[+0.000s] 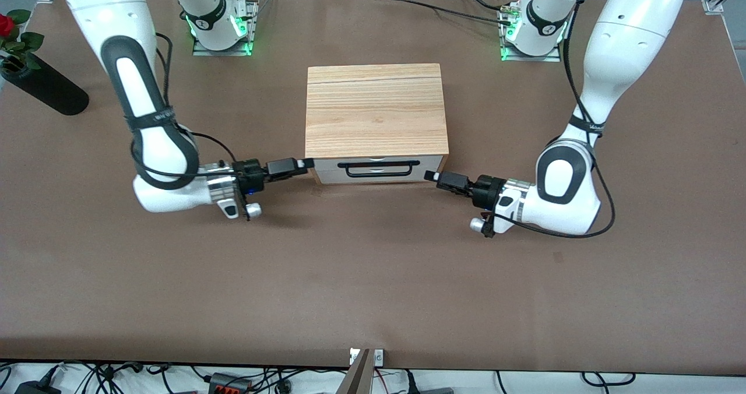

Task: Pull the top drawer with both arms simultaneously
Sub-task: 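Close the left gripper and the right gripper on the handle ends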

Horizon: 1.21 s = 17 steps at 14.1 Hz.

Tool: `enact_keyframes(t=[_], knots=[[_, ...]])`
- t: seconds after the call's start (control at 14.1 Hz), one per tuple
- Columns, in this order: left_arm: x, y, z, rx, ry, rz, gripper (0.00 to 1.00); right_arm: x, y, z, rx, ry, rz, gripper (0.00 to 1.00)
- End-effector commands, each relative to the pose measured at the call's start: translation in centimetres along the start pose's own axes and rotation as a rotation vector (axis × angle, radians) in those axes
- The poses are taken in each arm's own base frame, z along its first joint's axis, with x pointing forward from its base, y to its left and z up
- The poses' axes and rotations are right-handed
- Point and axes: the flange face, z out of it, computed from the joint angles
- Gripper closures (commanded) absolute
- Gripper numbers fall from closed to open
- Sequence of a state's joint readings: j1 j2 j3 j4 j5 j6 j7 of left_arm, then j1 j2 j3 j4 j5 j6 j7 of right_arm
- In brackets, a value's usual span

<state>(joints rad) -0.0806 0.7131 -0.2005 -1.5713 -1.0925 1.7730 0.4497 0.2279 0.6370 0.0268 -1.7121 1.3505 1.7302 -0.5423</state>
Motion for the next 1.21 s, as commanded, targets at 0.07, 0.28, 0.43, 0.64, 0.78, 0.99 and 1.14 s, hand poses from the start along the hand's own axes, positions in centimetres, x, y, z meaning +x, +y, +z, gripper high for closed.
enact_keyframes(t=[0.07,0.28,0.43,0.64,0.78,0.99,1.14], knots=[[0.5,-0.3,2.9,-0.07,-0.01,0.044,0.0,0.9,2.5,3.5,0.098,0.075,-0.101,0.0],[-0.2,-1.9,5.4,-0.107,-0.029,0.014,0.0,0.9,3.2,4.5,0.09,0.083,-0.122,0.0],[-0.4,-2.3,5.8,-0.105,-0.03,0.006,0.03,0.8,3.4,5.2,0.088,0.074,-0.126,0.03],[-0.6,-2.8,6.2,-0.117,-0.021,0.011,0.2,0.6,3.7,6.1,0.086,0.061,-0.145,0.09],[-0.7,-3.0,6.0,-0.121,-0.02,0.009,0.41,0.5,4.3,6.8,0.085,0.051,-0.153,0.13],[-0.6,-2.9,5.7,-0.125,-0.014,0.01,0.58,0.3,4.7,7.8,0.086,0.035,-0.195,0.38],[-0.6,-2.8,5.9,-0.134,-0.011,0.008,0.65,0.4,4.8,7.8,0.087,0.035,-0.213,0.53]])
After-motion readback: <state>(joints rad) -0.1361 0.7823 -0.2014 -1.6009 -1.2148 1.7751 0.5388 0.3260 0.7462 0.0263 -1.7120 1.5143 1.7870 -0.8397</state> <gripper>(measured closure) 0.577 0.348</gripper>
